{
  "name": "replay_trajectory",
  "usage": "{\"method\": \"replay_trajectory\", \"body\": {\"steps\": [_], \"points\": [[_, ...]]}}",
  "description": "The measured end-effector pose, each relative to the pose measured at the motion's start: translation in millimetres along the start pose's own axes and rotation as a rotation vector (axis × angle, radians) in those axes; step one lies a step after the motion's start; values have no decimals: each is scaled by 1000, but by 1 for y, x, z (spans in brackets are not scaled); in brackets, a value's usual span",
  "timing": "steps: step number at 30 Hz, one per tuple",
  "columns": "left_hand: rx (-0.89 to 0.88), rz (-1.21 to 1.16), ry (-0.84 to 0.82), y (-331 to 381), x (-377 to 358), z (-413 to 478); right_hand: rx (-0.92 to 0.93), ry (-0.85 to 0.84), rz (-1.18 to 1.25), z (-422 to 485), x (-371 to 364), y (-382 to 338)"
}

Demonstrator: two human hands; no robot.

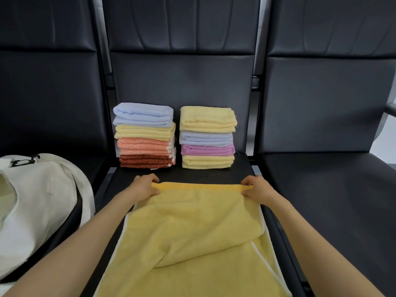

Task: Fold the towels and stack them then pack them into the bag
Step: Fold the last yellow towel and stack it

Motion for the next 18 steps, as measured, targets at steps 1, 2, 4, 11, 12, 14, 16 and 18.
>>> {"method": "replay_trajectory", "body": {"steps": [1, 2, 4, 11, 12, 14, 16, 18], "points": [[17, 37, -12, 2, 0, -1, -9, 6, -17, -1, 0, -1], [35, 91, -2, 4, 1, -4, -20, 17, -35, -3, -1, -1], [54, 207, 65, 10, 4, -15, -34, 42, -64, -9, -4, -2], [-149, -192, 320, 6, 36, -87, 2, 189, -82, -55, 18, -14], [-211, -249, 364, 10, 45, -101, 25, 221, -76, -67, 28, -20], [-334, -367, 458, 21, 63, -130, 85, 305, -43, -92, 55, -32], [-436, -556, 511, 31, 80, -155, 148, 414, 4, -121, 86, -43], [-521, -722, 563, 41, 99, -178, 230, 518, 111, -153, 116, -57]]}}
Point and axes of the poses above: each hand's wrist, its own z-axis towards the middle knuckle, its own x-axis out of the back of the hand, y = z × x, the point moved 7 cm from there along z, towards the middle knuckle, and after that the axes turned 15 degrees about -y, right-handed, at the moved point
